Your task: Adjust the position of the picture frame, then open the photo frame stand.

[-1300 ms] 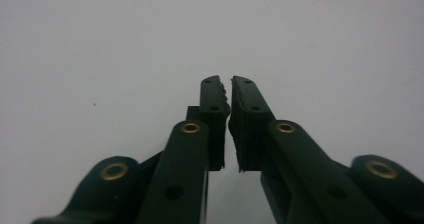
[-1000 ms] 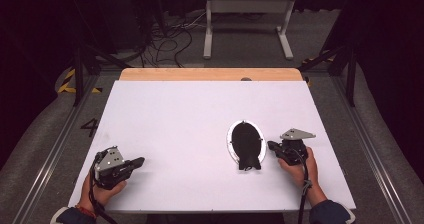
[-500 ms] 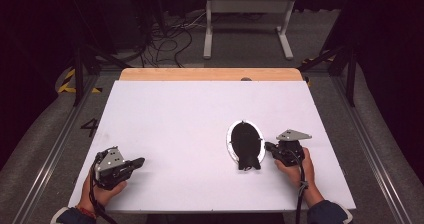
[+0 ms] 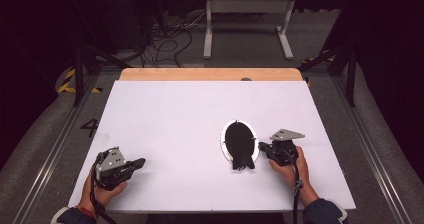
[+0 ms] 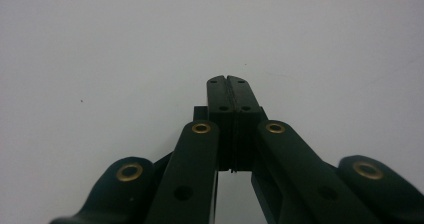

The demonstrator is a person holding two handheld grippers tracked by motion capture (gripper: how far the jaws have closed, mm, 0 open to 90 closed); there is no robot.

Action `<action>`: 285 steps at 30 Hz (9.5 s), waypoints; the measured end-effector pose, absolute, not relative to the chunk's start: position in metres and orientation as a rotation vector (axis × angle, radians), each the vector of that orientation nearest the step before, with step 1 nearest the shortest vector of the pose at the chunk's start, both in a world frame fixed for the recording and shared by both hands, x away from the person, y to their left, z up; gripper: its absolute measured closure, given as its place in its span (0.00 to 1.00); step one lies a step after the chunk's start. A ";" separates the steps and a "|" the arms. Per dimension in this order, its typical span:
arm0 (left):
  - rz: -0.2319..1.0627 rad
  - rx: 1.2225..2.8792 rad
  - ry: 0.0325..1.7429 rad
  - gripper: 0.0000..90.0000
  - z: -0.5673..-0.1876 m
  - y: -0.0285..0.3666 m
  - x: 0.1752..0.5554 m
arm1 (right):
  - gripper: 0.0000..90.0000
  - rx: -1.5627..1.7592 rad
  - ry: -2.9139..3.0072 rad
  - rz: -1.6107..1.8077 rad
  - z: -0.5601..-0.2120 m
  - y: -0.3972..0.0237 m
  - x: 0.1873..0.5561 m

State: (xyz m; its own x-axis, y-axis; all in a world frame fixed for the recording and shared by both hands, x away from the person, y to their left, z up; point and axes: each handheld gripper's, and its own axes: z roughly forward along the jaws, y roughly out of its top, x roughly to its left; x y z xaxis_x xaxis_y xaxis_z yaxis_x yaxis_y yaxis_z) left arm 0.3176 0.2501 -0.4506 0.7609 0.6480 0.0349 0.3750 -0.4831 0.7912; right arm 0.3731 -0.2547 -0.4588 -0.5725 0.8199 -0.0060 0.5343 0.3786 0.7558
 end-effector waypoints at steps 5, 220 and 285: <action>0.419 2.130 0.757 1.00 -0.450 0.250 0.318 | 1.00 1.141 2.292 1.036 -0.459 -0.243 0.372; 0.413 2.147 0.839 0.17 -0.465 0.239 0.312 | 0.53 1.267 2.615 1.463 -0.456 -0.183 0.374; -0.073 2.097 0.704 0.30 -0.467 0.102 0.444 | 0.68 1.323 2.550 1.763 -0.464 -0.186 0.400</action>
State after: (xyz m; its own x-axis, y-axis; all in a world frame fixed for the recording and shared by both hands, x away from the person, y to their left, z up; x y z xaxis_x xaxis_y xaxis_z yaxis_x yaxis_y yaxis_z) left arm 0.4441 0.1017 -0.4673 0.8364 0.4557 -0.3046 0.5083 -0.4371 0.7420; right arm 0.4002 -0.1859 -0.4641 -0.6698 0.4672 0.5771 0.7050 0.1561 0.6918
